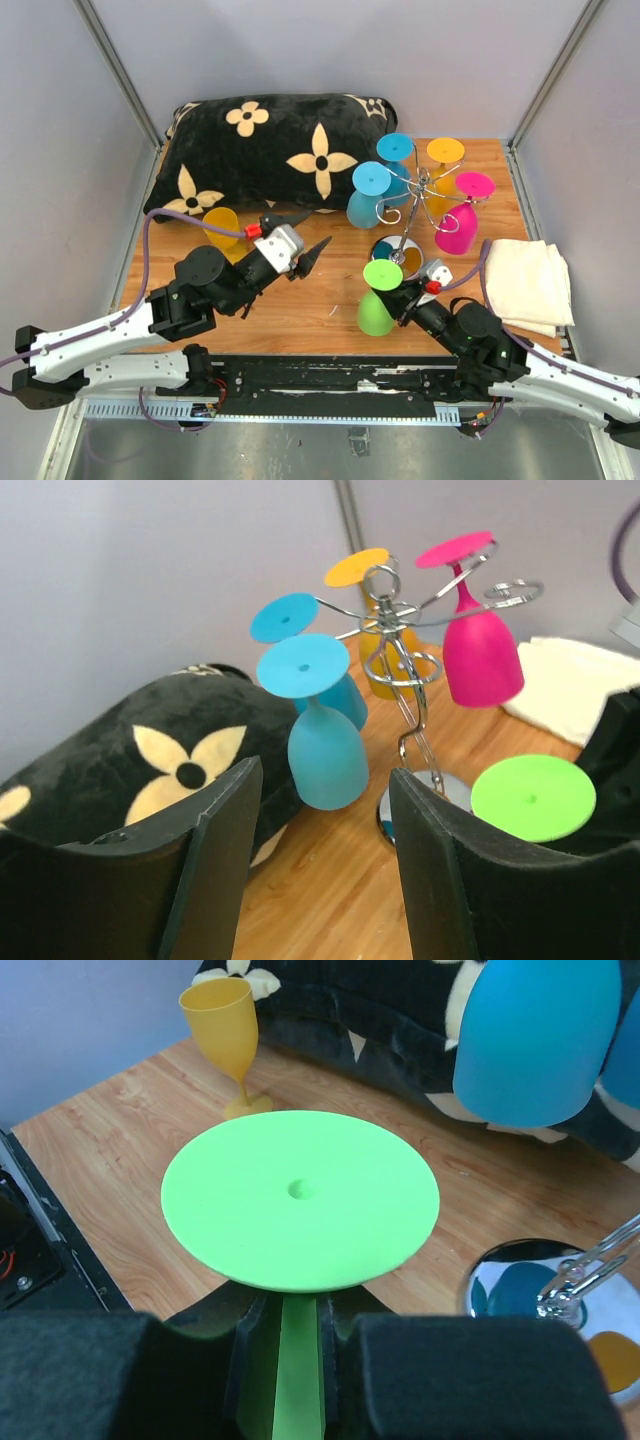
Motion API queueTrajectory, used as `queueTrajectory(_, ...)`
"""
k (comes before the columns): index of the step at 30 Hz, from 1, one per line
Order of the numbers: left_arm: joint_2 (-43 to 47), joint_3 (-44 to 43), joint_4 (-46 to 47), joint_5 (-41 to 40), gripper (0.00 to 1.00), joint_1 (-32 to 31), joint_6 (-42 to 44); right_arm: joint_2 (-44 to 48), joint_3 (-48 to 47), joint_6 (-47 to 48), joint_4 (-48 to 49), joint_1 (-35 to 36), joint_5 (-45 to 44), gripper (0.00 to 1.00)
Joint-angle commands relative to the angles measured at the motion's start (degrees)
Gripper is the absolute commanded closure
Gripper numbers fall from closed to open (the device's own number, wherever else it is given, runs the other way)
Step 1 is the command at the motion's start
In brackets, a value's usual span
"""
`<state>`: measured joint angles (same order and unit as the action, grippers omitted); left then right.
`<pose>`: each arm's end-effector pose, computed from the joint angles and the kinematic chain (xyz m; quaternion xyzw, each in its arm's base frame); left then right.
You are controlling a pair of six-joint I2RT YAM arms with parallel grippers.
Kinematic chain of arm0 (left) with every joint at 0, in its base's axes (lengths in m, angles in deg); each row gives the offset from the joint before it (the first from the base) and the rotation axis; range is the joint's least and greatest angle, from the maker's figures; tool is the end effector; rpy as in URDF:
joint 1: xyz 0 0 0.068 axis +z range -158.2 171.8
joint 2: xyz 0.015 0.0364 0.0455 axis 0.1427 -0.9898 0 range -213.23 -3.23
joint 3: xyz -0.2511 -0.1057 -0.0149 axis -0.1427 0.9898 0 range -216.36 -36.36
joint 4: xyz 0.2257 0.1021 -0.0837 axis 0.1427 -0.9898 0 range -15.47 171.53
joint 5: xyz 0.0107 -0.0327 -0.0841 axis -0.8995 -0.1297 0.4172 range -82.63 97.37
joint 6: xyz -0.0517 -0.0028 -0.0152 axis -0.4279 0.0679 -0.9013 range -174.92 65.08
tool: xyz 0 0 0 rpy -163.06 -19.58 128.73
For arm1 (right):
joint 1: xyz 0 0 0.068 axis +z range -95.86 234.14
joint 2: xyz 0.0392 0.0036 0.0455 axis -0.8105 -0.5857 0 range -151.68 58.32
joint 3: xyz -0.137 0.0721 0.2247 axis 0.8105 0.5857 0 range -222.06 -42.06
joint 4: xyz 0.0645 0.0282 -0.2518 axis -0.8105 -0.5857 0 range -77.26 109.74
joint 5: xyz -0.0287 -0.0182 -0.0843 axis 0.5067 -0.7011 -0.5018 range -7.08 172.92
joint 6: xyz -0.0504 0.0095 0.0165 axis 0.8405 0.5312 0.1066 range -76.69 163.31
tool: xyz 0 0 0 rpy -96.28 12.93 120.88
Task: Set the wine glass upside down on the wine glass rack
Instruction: Turn the wine glass upside down at the wine rack.
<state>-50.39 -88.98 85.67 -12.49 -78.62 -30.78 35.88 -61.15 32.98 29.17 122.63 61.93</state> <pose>0.0734 -0.1699 0.4080 0.3777 0.5281 -0.1933 0.7356 0.0598 0.1168 0.2713 -0.2011 0.6404 0.3701 0.6423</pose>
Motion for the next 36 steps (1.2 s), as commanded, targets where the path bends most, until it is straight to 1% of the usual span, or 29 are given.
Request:
queueTrajectory(1, -4.77, -7.29, -1.5, -8.86, 0.41, -0.43, -10.49, 7.9, 1.71, 7.48, -4.4, 0.07, 1.6, 0.99)
queueTrajectory(5, -9.31, -14.1, -5.88, -7.88, 0.37, 0.17, -13.8, 18.33, 3.97, 12.16, -4.77, 0.07, 3.42, 0.99)
queueTrajectory(7, -13.06, -19.15, -10.97, -3.46, 0.36, 3.31, -18.68, 21.94, 4.3, 15.64, -5.13, 0.07, 3.25, 0.99)
queueTrajectory(9, -17.09, -24.18, -16.03, 2.57, 0.37, 7.87, -24.02, 22.26, 3.36, 19.33, -5.74, 0.07, 2.52, 0.99)
queueTrajectory(12, -21.49, -27.88, -18.24, 7.8, 0.37, 10.73, -26.97, 19.46, -0.09, 23.89, -8.61, 0.08, 1.74, 0.99)
queueTrajectory(15, -24.4, -29.65, -18.29, 10.99, 0.38, 10.96, -28.08, 16.12, -2.34, 28.3, -9.38, 0.07, 2.09, 0.99)
queueTrajectory(18, -26.62, -30.5, -18.21, 12.68, 0.39, 11.07, -28.77, 9.92, -3.74, 29.98, -8.37, -0.45, 2.54, 0.99)
queueTrajectory(19, -27.07, -30.52, -18.08, 12.81, 0.39, 11.09, -28.88, 7.51, -4.44, 30.08, -8.36, -0.77, 3.37, 0.99)
queueTrajectory(22, -27.82, -30.27, -17.77, 13.06, 0.39, 11.09, -28.9, 2.59, -5.85, 29.76, -7.35, -3.22, 10.83, 0.99)
queueTrajectory(24, -28.13, -30.47, -17.84, 13.09, 0.39, 11.18, -28.8, 1.7, -6.24, 28.2, -6.25, -7.14, 17.88, 0.99)
queueTrajectory(25, -28.25, -30.58, -17.93, 13.17, 0.39, 11.17, -28.76, 1.65, -6.34, 27.01, -5.91, -10.38, 22.08, 0.99)
queueTrajectory(27, -28.26, -30.75, -17.94, 13.24, 0.39, 11.18, -28.73, 1.82, -6.35, 23.16, -4.82, -18.24, 32.1, 0.99)
queueTrajectory(28, -28.25, -30.78, -17.94, 13.23, 0.39, 11.17, -28.69, 1.83, -6.25, 21.05, -4.14, -24.3, 37.7, 0.99)
queueTrajectory(29, -28.25, -30.83, -17.94, 13.14, 0.39, 11.2, -28.63, 1.81, -5.84, 18.52, -2.86, -28.92, 42.69, 0.99)
queueTrajectory(31, -28.17, -30.64, -17.96, 12.95, 0.39, 11.24, -28.67, 1.84, -4.33, 12.84, 1.18, -37.33, 52.41, 0.99)
queueTrajectory(33, -27.96, -30.42, -17.82, 12.87, 0.39, 11.28, -28.8, 1.62, -2.06, 6.49, 7.14, -44.67, 59.8, 0.99)
queueTrajectory(36, -27.53, -30.22, -17.77, 12.77, 0.39, 11.26, -28.9, 1.91, 1.37, -3.3, 15.6, -52.56, 67.23, 0.99)
